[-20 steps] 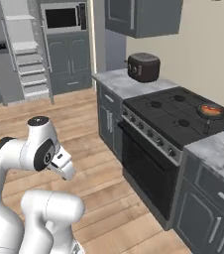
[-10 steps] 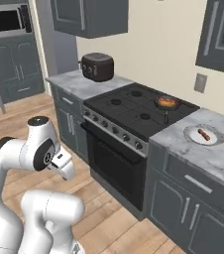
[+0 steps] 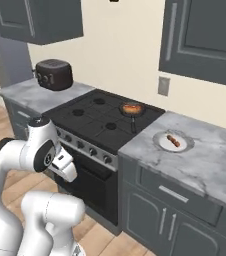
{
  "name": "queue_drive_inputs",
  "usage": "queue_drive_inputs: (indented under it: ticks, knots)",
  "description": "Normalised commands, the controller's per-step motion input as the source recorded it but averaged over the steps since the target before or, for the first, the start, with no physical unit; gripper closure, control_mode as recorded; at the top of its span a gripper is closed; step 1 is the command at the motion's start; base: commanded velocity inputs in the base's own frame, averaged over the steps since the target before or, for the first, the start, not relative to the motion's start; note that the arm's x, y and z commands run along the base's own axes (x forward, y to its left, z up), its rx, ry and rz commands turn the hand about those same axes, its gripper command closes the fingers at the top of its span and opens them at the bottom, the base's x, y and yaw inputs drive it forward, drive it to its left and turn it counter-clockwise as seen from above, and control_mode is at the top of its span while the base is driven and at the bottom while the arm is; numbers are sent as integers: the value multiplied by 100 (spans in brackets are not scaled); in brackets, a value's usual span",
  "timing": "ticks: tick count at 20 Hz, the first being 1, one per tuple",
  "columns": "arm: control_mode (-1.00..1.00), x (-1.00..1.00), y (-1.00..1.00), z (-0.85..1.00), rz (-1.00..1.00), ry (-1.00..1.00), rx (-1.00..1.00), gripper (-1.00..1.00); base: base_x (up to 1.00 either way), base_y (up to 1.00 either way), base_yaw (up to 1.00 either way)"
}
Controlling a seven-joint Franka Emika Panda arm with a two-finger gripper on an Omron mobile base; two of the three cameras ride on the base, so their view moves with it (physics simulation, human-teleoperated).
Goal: Place the cold items (onion and tangerine) from the fridge in one tupperware on the dining counter. Place the warm items (hot dog and kebab skewer) in the stove area in another tupperware.
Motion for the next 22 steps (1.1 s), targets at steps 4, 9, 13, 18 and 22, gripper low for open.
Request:
queue_drive_inputs:
  ticks: [4,9,13,18,22]
  knots:
    - [100,0,0,0,0,0,0,-100,62,16,-31]
    - [100,0,0,0,0,0,0,-100,30,25,-30]
    - [100,0,0,0,0,0,0,-100,40,33,-33]
    - [100,0,0,0,0,0,0,-100,58,40,-26]
    - [100,0,0,0,0,0,0,-100,60,3,-28]
